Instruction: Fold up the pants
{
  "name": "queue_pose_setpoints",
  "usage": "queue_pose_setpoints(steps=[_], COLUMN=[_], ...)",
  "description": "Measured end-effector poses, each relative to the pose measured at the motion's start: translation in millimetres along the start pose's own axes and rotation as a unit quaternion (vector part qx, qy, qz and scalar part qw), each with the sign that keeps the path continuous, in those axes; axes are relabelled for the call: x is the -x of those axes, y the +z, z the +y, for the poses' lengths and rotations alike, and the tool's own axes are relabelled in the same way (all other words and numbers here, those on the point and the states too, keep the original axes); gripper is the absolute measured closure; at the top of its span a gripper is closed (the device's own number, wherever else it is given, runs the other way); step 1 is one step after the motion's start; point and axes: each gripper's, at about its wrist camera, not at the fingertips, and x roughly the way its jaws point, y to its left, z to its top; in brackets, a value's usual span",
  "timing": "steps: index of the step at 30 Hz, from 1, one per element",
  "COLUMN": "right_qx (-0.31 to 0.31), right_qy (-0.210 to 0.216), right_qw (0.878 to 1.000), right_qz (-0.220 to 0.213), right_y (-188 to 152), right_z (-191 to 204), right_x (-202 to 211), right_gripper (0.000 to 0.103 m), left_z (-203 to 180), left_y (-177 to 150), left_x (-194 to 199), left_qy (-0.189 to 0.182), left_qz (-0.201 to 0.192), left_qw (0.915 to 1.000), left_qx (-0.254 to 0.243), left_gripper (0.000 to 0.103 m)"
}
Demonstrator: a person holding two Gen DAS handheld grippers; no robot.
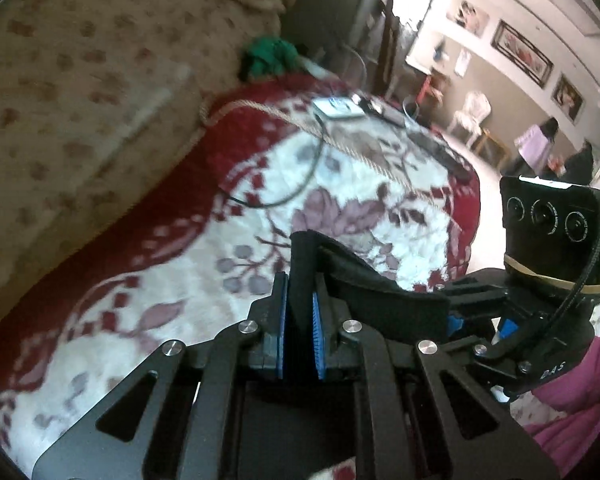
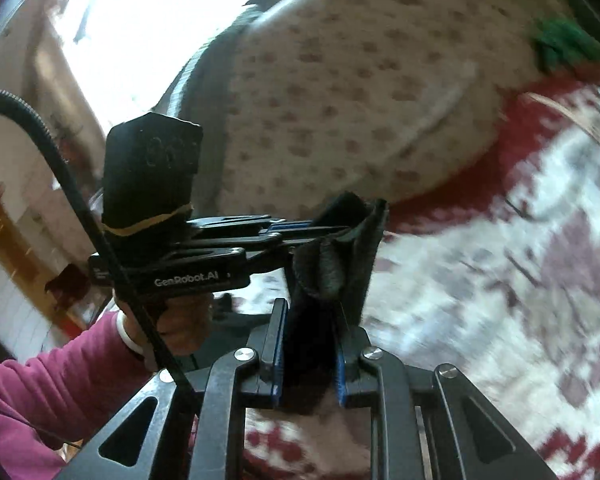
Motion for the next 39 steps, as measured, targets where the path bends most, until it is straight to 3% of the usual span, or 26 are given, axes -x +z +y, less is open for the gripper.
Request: queue_pose_setpoints(steps=[5,8,10,14,17,19,22,25,29,32,34,37,39], right_qx=[0.053,0.073,0.08,0.086,0.046,0.013,-0.021,-0.028,-0.013,-0.031,-0.054,-0.061,-0.05], right_qy=[0.035,0.056,0.067,0.079,0.085,0.106,0.161,0.141,0.048,-0.003,-0.01,-0.006,-0.035], right_qw=[0.998,0.993,0.99,0.982,0.975,0.972,0.97,0.98,0.994,0.995,0.993,0.992,0.991], right_qz=[0.03,0.07,0.096,0.149,0.2,0.21,0.182,0.137,0.099,0.098,0.104,0.11,0.117], right_y=[-0.6,-9.3,-21.3,-48.6,-69.1,-70.0,-52.8,-36.9,-26.1,-29.7,-32.7,-40.6,-40.9], right_z=[49.2,72.5,82.9,97.4,93.3,92.0,87.5,77.1,53.4,31.9,19.3,18.8,18.7], right_x=[-32.0,-70.9,-96.0,-159.4,-208.8,-215.2,-187.7,-145.8,-105.8,-99.2,-99.6,-102.9,-103.2], right_gripper=[0.085,0.084,0.085,0.084,0.077,0.072,0.06,0.058,0.056,0.056,0.056,0.056,0.055], left_z=[28.8,55.2,77.9,120.2,134.1,133.2,119.1,104.7,86.2,73.9,68.5,63.6,62.8], left_y=[-36.9,-71.5,-99.6,-155.2,-184.4,-195.0,-200.0,-200.5,-202.3,-203.4,-205.4,-209.4,-212.3], left_x=[50.5,70.2,84.3,115.5,138.8,150.7,162.6,162.3,147.1,136.0,131.8,122.3,117.1], left_qy=[0.032,0.057,0.07,0.137,0.171,0.183,0.194,0.192,0.189,0.189,0.192,0.224,0.245], left_qz=[-0.028,-0.034,-0.035,-0.04,-0.053,-0.06,-0.072,-0.08,-0.071,-0.064,-0.062,-0.051,-0.042], left_qw=[0.9981,0.9935,0.9876,0.9628,0.947,0.9418,0.9423,0.9443,0.945,0.9456,0.9443,0.9358,0.9304], left_qx=[0.044,0.092,0.136,0.229,0.267,0.276,0.263,0.255,0.258,0.257,0.26,0.267,0.269], left_gripper=[0.093,0.093,0.093,0.093,0.083,0.078,0.066,0.064,0.064,0.064,0.064,0.064,0.064])
